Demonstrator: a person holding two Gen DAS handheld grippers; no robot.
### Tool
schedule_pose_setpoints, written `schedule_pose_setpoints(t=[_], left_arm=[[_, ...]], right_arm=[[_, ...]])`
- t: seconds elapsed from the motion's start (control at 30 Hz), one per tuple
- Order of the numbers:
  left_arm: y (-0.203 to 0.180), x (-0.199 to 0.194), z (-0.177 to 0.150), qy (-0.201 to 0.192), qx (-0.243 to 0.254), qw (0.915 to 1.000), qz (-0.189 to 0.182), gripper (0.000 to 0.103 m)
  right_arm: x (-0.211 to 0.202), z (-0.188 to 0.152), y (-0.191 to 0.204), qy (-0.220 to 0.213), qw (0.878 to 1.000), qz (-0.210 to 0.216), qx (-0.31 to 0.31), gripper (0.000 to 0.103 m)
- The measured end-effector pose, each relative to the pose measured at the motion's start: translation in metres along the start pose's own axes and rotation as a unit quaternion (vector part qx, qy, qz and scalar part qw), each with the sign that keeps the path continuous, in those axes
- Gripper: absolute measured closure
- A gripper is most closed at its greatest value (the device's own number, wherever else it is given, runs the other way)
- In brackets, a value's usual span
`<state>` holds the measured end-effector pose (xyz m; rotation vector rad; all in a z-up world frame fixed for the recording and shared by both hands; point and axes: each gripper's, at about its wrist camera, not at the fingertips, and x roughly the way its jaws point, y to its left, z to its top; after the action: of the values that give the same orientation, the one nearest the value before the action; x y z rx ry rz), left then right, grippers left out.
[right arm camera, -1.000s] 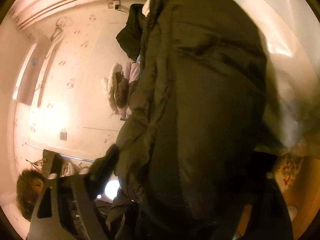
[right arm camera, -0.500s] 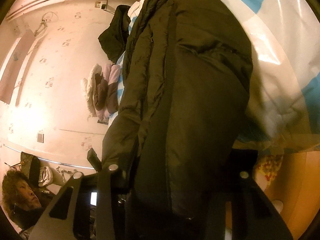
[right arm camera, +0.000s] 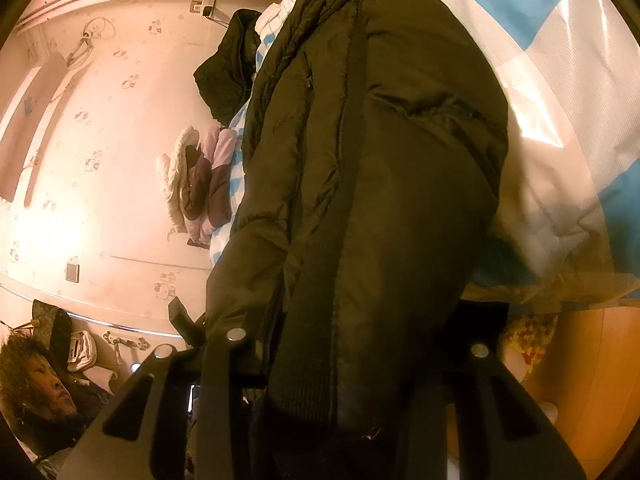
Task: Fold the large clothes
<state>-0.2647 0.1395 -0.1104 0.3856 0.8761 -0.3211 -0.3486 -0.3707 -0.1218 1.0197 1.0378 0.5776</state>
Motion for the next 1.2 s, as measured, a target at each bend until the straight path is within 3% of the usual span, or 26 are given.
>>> schedule_pose_setpoints(t=[1.2], left_arm=[[-0.009,-0.020,-0.005,-0.040,0.030,0.9973,0.053,0.072]], right_arm=[[-0.018,0.002,0.010,-0.018,1.000,0.008,-0.022,0.067]])
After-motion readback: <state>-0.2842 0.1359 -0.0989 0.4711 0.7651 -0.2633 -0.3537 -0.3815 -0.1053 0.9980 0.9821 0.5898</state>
